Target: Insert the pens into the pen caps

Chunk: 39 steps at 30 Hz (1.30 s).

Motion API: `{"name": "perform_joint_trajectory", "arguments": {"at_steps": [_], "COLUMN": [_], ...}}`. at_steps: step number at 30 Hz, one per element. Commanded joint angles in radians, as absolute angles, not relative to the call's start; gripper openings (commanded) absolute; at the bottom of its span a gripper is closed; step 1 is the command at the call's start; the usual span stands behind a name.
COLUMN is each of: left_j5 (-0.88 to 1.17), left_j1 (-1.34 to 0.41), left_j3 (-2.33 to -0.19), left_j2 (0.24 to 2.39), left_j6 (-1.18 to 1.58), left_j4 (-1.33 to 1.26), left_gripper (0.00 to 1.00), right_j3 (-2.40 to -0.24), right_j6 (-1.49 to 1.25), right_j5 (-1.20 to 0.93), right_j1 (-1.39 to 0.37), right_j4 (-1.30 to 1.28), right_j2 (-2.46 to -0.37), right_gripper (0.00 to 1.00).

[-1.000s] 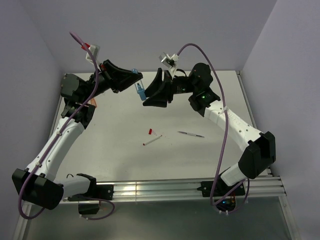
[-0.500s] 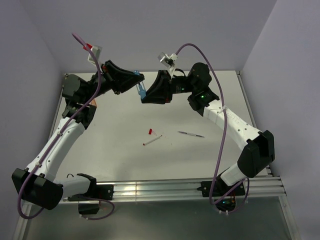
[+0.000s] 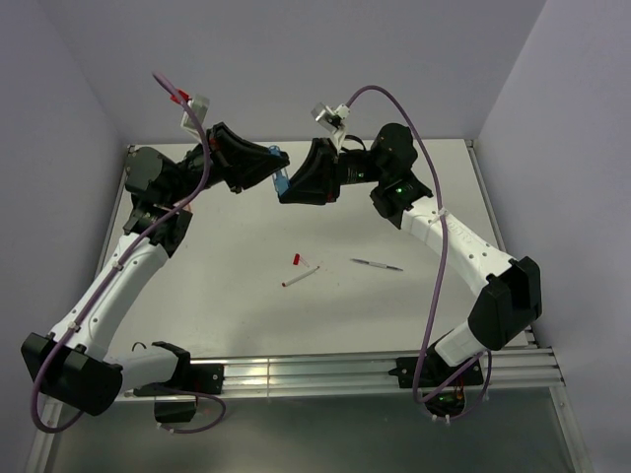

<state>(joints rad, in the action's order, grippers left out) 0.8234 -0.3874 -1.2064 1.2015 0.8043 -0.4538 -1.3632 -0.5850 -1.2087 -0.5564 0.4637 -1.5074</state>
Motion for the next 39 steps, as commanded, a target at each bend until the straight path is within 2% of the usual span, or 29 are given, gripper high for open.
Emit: {"name": "perform_joint_trajectory", "arguments": {"at_steps": [1,21,39], "left_j5": [0.854,0.873,0.853], "left_j1": [-0.403,-0.465,-0.592], "left_j3": [-1.206,-0.965,-0.798], "left_j2": [1.172,1.135,1.152], "left_j6": [0.742,0.722,0.733], "left_j4": [-0.443,-0.41,-0.394], "left_gripper": [0.0,0.0,0.0], "right_j3": [-1.416,-1.46,-1.539], "right_j6": [-0.591,-0.637,-0.686], "right_j5": [-1.19,-1.123,-1.123], "right_j1": [-0.561,-0.519,-0.497], "right_j4": [0.506,0.517,0.581], "right_j2": [-1.48,-1.454,-1.491], "right_gripper": [0.0,0.0,0.0]}}
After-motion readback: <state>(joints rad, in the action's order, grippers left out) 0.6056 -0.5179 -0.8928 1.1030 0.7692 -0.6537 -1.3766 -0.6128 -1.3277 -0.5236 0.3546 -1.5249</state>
